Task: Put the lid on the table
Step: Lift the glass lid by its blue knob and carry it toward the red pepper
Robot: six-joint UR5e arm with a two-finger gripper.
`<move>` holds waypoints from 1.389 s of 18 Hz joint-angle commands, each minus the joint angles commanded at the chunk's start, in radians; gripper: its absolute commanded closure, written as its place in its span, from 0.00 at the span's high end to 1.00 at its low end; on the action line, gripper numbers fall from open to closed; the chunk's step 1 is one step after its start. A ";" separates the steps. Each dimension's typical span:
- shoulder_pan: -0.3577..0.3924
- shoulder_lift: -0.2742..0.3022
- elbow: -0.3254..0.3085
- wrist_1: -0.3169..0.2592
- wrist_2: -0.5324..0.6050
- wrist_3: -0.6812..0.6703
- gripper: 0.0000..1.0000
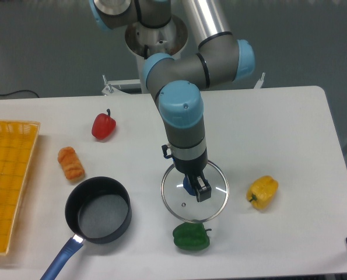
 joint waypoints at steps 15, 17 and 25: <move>0.003 0.069 -0.124 0.052 -0.014 0.006 0.60; 0.003 0.095 -0.153 0.052 -0.014 0.006 0.60; -0.002 0.141 -0.232 0.090 -0.014 0.006 0.60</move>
